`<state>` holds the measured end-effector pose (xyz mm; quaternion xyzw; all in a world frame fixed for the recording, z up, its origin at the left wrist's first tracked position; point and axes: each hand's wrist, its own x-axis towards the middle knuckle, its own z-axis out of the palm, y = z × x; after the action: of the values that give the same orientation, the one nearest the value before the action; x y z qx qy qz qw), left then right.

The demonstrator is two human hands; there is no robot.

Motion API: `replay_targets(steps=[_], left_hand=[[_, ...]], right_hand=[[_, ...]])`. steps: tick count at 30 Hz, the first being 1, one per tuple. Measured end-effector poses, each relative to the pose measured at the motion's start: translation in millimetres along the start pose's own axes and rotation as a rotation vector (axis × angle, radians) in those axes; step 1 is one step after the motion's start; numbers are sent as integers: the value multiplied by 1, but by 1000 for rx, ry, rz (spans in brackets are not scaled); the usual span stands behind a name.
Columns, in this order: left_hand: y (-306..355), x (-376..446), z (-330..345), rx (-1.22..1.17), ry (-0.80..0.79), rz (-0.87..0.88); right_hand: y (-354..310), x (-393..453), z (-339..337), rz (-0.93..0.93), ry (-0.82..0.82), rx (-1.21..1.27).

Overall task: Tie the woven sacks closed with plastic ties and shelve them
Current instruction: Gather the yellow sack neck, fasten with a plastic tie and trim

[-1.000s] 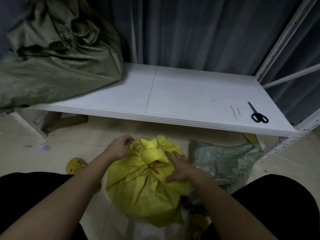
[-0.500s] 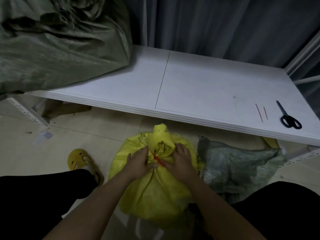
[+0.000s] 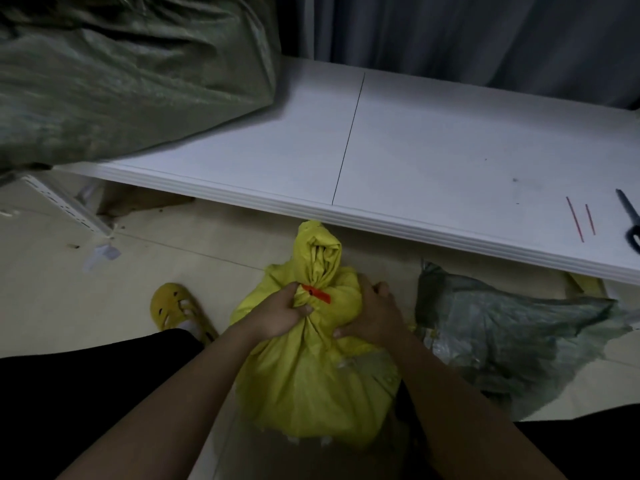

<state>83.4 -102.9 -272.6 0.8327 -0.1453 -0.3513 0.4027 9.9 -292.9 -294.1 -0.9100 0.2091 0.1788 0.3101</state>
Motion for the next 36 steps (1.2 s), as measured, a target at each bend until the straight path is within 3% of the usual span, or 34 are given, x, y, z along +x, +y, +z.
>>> replay_targets(steps=[4, 9, 14, 18, 36], left_hand=[[-13, -11, -2, 86, 48, -38], [-5, -31, 0, 562, 145, -163], [16, -60, -8, 603, 203, -161], [40, -89, -21, 678, 326, -65], [202, -215, -98, 429, 792, 295]], right_hand=[[-8, -5, -1, -91, 57, -176], [-22, -30, -1, -221, -9, -121], [-49, -67, -21, -272, 102, -155], [-68, -96, -43, -303, 152, -183], [-175, -239, -196, -469, 672, 131]])
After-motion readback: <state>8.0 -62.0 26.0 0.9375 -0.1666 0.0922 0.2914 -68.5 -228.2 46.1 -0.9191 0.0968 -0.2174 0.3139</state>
